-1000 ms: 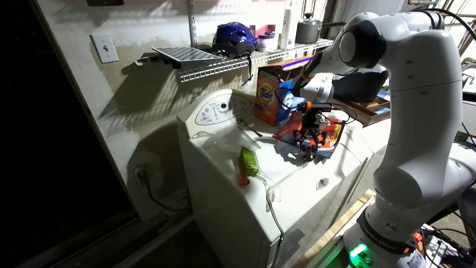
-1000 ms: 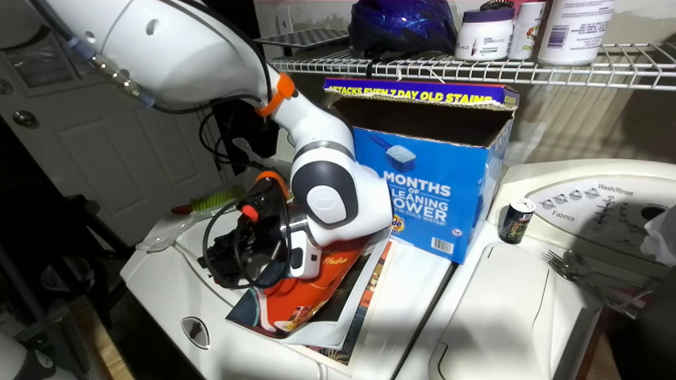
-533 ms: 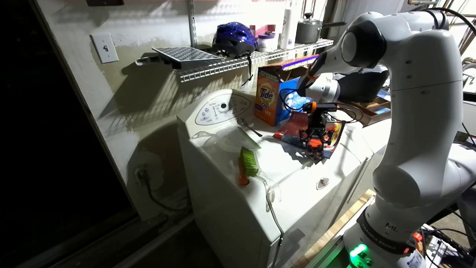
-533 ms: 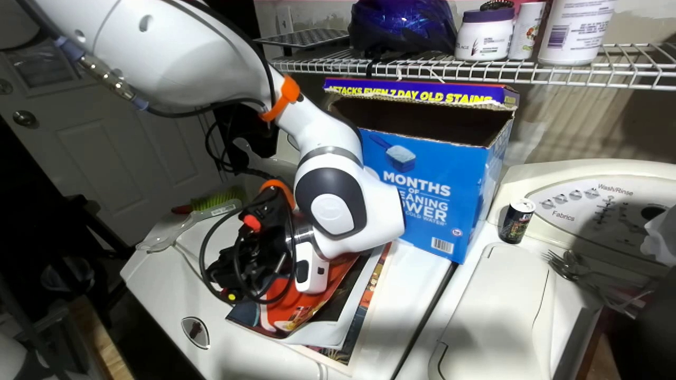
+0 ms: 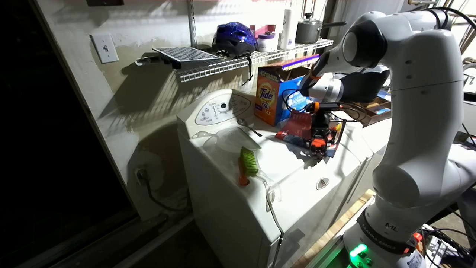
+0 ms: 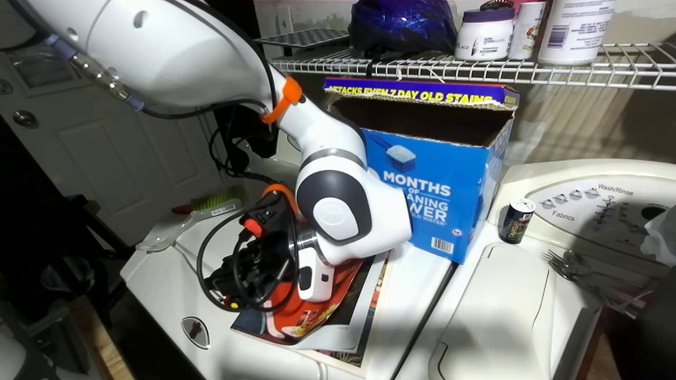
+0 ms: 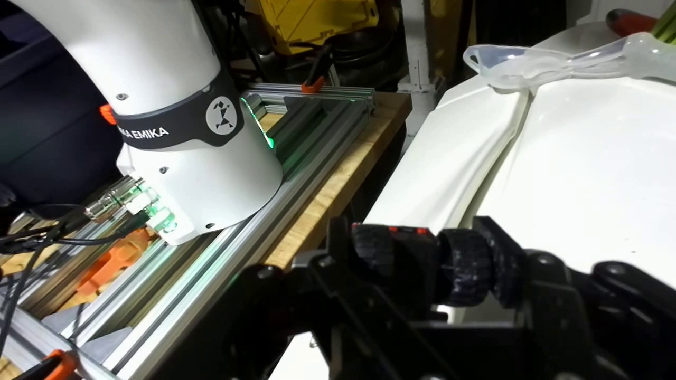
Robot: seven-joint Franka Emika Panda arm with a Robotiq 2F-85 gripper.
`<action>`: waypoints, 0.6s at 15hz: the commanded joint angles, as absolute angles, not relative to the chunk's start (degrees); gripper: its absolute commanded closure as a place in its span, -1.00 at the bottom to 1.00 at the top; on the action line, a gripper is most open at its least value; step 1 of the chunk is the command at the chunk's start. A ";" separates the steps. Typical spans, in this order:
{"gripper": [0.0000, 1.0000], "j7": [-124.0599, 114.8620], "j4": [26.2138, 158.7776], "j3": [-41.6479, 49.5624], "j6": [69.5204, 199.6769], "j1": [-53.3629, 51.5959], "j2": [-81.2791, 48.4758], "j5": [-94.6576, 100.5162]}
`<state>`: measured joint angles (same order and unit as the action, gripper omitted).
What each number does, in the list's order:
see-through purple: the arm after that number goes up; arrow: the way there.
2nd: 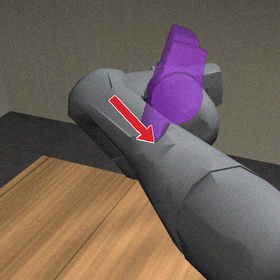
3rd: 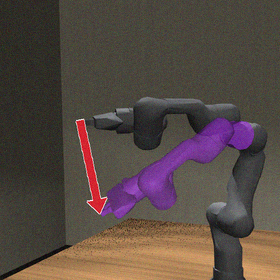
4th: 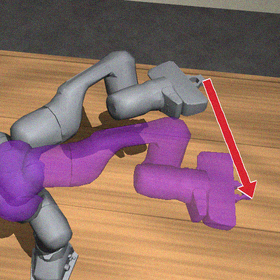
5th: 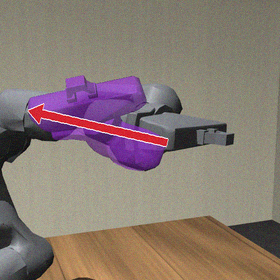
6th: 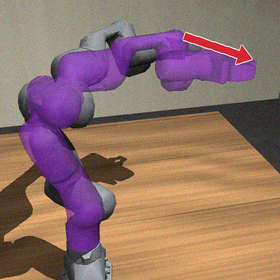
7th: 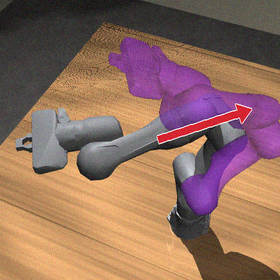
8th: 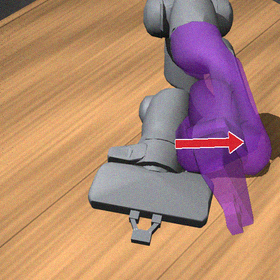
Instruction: Turn the toy car on the left over
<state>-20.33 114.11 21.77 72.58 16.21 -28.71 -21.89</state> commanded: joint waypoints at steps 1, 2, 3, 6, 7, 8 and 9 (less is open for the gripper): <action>0.29 -21.19 113.59 21.53 74.87 16.34 -27.08 -19.51; 0.29 -21.12 113.57 21.50 75.43 16.26 -26.58 -19.02; 0.29 -20.95 113.51 21.45 75.83 16.20 -26.01 -18.43; 0.29 -20.79 113.26 21.27 77.96 16.06 -24.59 -16.33; 0.29 -20.95 113.33 21.22 78.73 15.99 -24.08 -15.69; 0.29 -20.86 113.27 21.10 79.55 15.96 -23.83 -15.08; 0.29 -21.03 113.36 21.06 80.52 15.85 -23.22 -14.44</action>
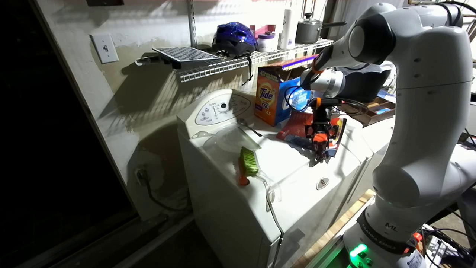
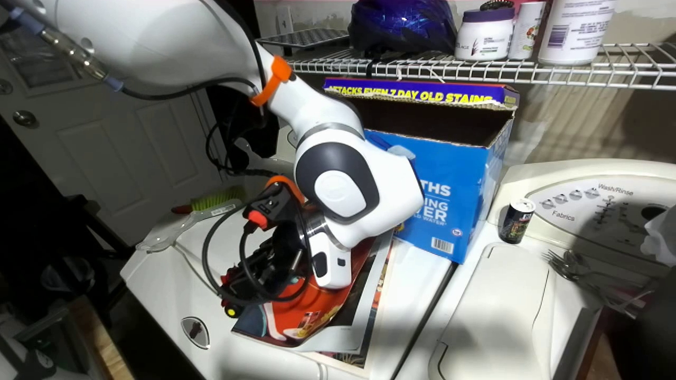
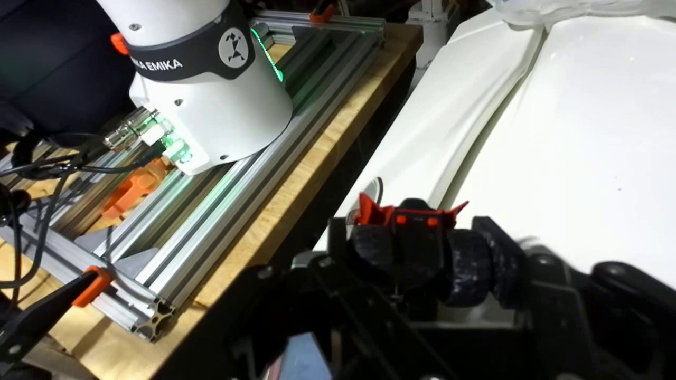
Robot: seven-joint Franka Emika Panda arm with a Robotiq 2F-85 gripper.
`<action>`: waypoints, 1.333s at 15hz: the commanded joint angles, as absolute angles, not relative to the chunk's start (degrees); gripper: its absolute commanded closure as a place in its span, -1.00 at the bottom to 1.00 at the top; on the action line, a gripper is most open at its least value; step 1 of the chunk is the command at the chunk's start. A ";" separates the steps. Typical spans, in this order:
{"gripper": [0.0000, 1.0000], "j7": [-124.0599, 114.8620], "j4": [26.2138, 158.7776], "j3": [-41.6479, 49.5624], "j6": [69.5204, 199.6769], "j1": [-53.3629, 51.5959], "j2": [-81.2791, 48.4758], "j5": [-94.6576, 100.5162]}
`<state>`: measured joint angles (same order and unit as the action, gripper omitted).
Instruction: Turn the toy car on the left over
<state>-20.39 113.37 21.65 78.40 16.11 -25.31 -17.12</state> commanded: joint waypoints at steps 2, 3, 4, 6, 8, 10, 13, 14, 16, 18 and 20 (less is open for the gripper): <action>0.29 -21.17 113.42 20.93 82.57 15.66 -22.42 -13.09; 0.29 -21.34 113.47 20.85 83.50 15.56 -21.90 -12.37; 0.29 -21.37 113.52 20.72 84.53 15.49 -21.61 -11.84; 0.29 -21.58 113.78 20.50 86.54 15.27 -21.10 -10.70; 0.29 -21.48 114.54 19.87 89.35 14.55 -20.30 -9.49; 0.29 -22.10 115.52 18.97 92.39 13.61 -19.03 -9.36; 0.29 -23.49 116.17 17.82 95.59 12.75 -17.84 -10.97; 0.29 -24.03 116.37 17.45 96.47 12.49 -17.43 -11.40; 0.29 -25.12 116.55 16.92 97.85 11.99 -16.59 -11.33; 0.29 -25.31 116.78 16.33 99.09 11.39 -15.99 -10.50; 0.29 -23.94 117.12 15.50 99.95 10.58 -15.57 -8.96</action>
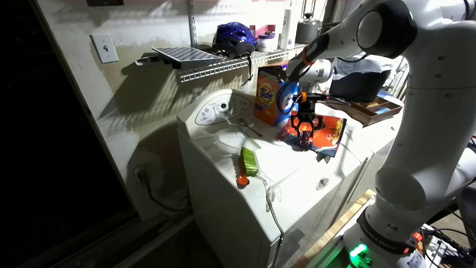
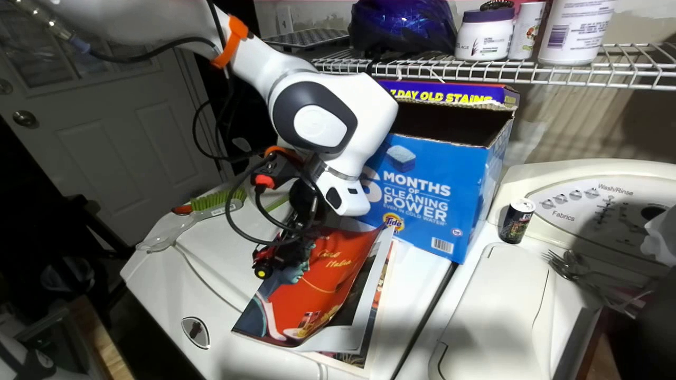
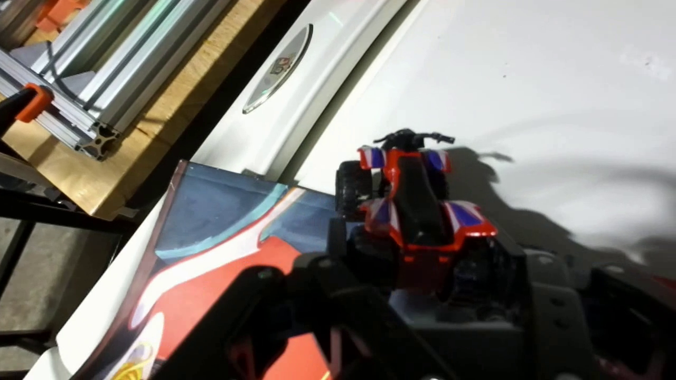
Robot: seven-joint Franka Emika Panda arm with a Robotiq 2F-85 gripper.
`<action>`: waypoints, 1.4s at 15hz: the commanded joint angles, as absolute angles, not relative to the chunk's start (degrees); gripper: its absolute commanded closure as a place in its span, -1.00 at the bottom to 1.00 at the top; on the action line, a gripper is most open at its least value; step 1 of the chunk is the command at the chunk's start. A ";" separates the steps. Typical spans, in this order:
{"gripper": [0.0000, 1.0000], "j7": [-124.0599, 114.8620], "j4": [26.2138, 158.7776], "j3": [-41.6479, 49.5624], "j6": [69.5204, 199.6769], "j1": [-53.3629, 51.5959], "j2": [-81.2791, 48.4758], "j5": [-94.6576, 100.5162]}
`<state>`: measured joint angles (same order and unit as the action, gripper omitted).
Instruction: Turn the toy car on the left over
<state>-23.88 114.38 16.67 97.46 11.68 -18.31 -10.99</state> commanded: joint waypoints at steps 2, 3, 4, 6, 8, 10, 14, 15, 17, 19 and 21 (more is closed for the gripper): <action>0.29 -21.32 117.61 14.32 100.39 9.93 -15.41 -7.86; 0.29 -20.02 117.98 13.77 100.61 9.67 -15.23 -7.40; 0.29 -18.87 118.31 13.27 100.63 9.36 -15.05 -6.73; 0.29 -16.69 118.49 12.38 101.00 8.89 -15.03 -5.29; 0.29 -15.17 118.59 11.70 101.76 8.26 -15.00 -2.97; 0.29 -13.61 118.99 10.91 103.55 7.37 -14.65 0.22; 0.29 -11.35 120.68 9.40 106.24 6.65 -12.74 0.55; 0.29 -11.08 121.28 9.04 106.47 6.52 -12.01 0.12; 0.29 -10.33 122.25 8.05 106.78 6.15 -10.91 -0.28; 0.29 -9.67 123.52 6.95 107.48 5.35 -10.13 0.09; 0.29 -8.65 124.56 5.91 108.69 4.64 -9.81 0.20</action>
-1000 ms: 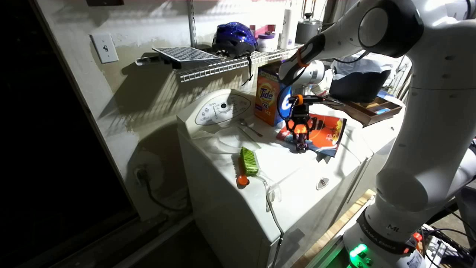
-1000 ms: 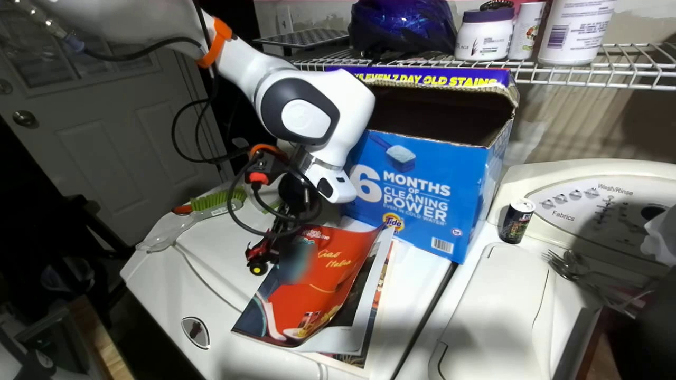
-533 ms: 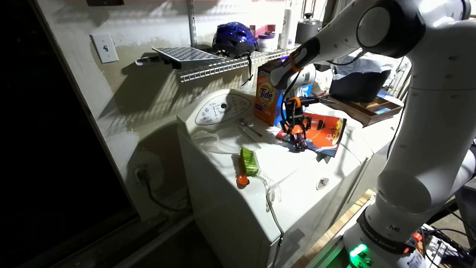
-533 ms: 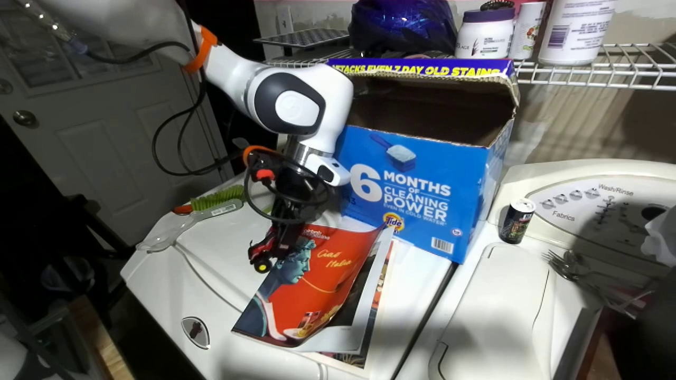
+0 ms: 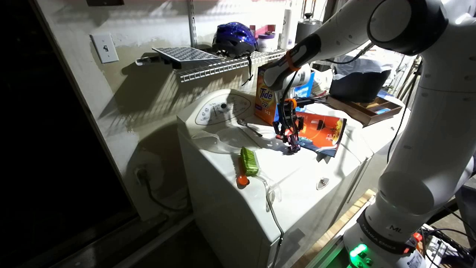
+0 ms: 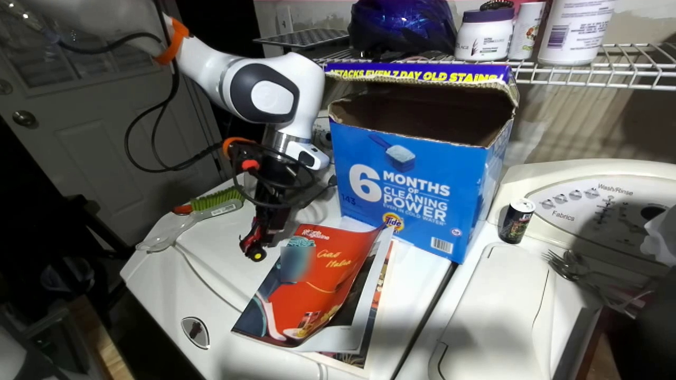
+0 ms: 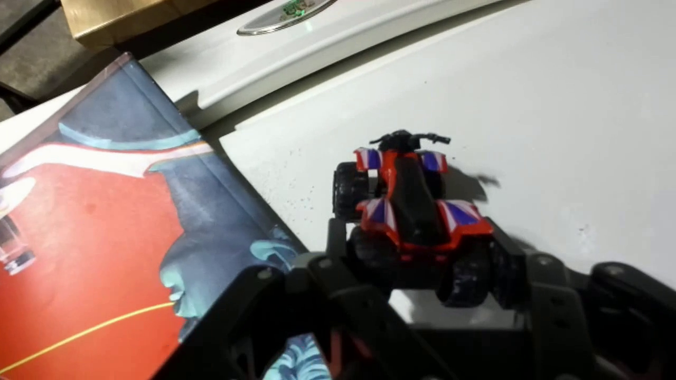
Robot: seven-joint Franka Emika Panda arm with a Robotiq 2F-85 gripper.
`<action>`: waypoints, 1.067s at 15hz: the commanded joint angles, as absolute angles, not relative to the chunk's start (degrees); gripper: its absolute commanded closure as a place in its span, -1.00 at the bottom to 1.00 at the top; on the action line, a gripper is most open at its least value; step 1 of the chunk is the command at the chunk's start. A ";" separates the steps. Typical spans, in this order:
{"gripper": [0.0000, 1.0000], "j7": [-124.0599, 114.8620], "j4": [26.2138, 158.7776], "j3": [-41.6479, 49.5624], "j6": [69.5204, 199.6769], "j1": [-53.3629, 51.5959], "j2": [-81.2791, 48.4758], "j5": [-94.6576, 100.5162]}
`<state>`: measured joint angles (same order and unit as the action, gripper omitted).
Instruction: Turn the toy car on the left over
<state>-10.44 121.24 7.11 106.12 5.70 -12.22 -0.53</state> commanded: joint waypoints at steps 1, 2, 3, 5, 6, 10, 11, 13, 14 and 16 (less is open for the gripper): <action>0.29 -8.11 125.03 5.43 109.23 4.27 -9.88 0.37; 0.29 -7.85 125.43 5.13 110.12 3.87 -9.97 1.16; 0.29 -7.49 125.86 4.83 110.77 3.60 -10.13 1.35; 0.29 -7.20 126.46 4.55 112.09 3.07 -10.44 2.79; 0.29 -7.08 126.88 4.45 112.92 2.83 -10.39 3.64; 0.29 -5.19 129.07 3.68 118.05 2.06 -9.26 6.38; 0.29 -4.59 129.62 3.45 119.54 1.97 -9.00 6.40; -0.72 -3.62 130.65 3.07 122.50 1.86 -8.53 5.89; -0.86 -3.39 131.31 2.96 124.11 1.79 -7.79 5.68; -1.00 -3.18 132.65 2.76 126.87 1.74 -5.92 5.44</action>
<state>-4.18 129.01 3.05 122.94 1.94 -10.31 4.82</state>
